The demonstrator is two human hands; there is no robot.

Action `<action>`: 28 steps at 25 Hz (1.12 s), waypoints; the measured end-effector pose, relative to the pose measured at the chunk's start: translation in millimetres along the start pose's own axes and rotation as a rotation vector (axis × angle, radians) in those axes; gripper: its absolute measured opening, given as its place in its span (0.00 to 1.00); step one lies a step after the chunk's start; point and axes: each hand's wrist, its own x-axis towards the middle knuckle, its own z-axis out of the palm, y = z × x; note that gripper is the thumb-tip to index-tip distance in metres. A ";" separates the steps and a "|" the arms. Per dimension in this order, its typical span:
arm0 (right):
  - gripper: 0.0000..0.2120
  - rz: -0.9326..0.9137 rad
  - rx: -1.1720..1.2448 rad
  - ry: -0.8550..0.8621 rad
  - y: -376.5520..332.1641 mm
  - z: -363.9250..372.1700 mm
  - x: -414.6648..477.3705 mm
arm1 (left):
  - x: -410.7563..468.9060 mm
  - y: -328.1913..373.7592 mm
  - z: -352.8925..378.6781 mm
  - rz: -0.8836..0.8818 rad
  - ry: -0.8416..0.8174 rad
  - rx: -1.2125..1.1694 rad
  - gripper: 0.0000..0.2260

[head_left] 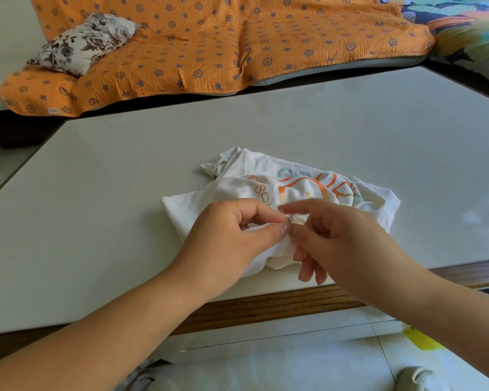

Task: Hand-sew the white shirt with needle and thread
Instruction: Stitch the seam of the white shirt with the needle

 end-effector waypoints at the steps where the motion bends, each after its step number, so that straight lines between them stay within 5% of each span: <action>1: 0.10 0.038 0.099 -0.039 -1.0 -1.7 1.3 | 0.5 0.2 -0.4 0.007 0.004 0.013 0.02; 7: 0.04 0.192 0.514 -0.117 -12.3 -11.6 4.2 | 2.3 -0.2 -0.8 0.002 -0.003 0.000 0.01; 16: 0.04 0.231 0.354 0.060 -4.2 -16.5 14.9 | 2.3 4.3 -1.8 -0.037 -0.072 -0.005 0.05; 24: 0.06 0.311 1.014 0.079 -6.6 -34.4 43.2 | 1.3 4.0 -1.7 -0.154 -0.086 -0.107 0.05; 28: 0.07 0.237 1.040 0.136 -7.6 -41.0 52.3 | 1.1 4.4 -3.9 -0.179 -0.119 -0.154 0.05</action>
